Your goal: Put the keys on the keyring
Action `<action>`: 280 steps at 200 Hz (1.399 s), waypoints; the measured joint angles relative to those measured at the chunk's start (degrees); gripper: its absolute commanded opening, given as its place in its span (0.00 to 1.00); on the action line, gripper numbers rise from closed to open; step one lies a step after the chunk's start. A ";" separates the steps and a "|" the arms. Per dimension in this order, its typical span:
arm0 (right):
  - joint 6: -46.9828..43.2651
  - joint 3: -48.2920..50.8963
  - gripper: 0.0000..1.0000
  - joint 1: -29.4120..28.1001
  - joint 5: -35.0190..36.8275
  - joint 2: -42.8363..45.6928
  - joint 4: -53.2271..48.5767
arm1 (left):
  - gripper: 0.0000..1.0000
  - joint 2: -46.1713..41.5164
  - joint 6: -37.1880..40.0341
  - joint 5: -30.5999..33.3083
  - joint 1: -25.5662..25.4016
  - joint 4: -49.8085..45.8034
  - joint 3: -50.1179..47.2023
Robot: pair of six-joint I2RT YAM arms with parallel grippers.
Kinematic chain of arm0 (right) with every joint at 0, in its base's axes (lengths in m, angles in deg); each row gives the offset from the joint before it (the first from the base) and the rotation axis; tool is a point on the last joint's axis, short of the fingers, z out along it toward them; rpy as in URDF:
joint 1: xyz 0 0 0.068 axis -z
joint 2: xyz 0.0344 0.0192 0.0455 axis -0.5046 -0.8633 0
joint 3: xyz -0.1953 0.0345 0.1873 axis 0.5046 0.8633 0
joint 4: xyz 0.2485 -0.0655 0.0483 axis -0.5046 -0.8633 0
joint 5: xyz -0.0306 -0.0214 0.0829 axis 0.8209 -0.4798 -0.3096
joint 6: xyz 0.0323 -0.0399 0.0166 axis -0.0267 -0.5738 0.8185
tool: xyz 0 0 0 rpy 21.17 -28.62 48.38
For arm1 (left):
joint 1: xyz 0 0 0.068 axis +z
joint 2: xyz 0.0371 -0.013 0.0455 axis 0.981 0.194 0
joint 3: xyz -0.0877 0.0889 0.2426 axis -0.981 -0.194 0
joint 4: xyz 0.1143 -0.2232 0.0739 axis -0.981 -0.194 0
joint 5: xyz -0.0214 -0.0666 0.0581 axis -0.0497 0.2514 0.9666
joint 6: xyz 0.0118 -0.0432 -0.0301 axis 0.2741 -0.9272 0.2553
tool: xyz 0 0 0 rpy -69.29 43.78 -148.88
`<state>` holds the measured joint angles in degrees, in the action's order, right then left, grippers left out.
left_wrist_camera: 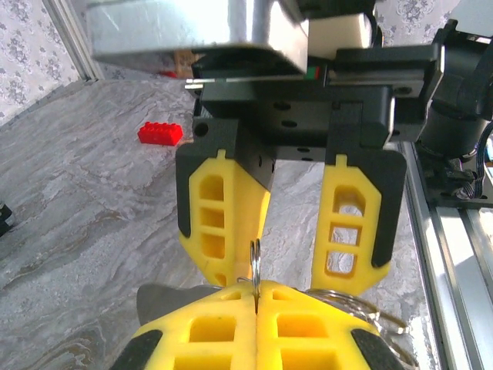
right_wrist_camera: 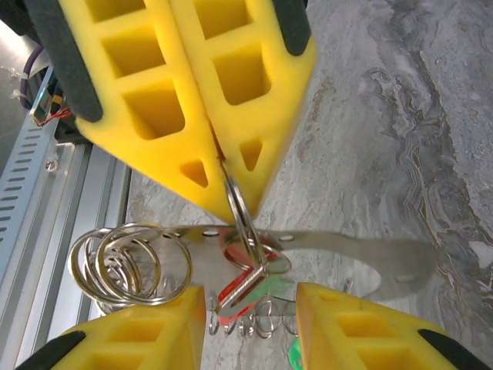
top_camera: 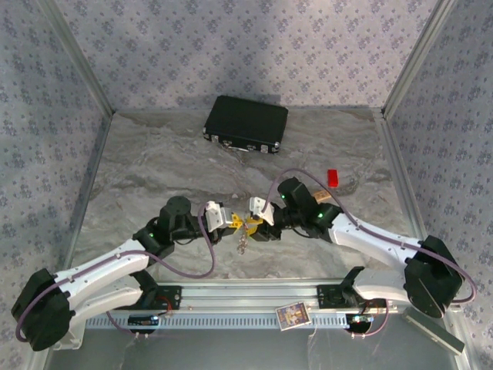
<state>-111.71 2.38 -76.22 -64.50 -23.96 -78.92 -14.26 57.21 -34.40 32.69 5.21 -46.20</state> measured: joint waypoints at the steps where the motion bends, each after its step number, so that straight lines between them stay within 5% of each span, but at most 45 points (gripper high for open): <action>1: 0.13 0.09 0.38 0.00 0.00 -0.02 0.24 | 0.00 0.00 0.00 0.00 0.00 0.00 0.00; 53: 2.75 2.38 0.36 -0.44 0.76 -0.94 6.32 | 0.00 0.00 -0.87 0.26 0.00 1.46 -0.81; 141: 1.70 7.45 0.00 -2.73 10.62 4.09 12.13 | 0.00 -1.09 -1.46 1.70 0.00 2.99 -1.40; 280: -2.99 4.74 0.00 -2.73 12.59 7.48 4.72 | 0.00 -1.42 -1.16 1.70 0.00 1.95 -1.40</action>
<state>-114.70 7.12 -78.95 -51.91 -16.49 -74.20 -15.68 56.06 -32.70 32.69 7.16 -47.60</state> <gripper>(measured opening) 0.061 0.045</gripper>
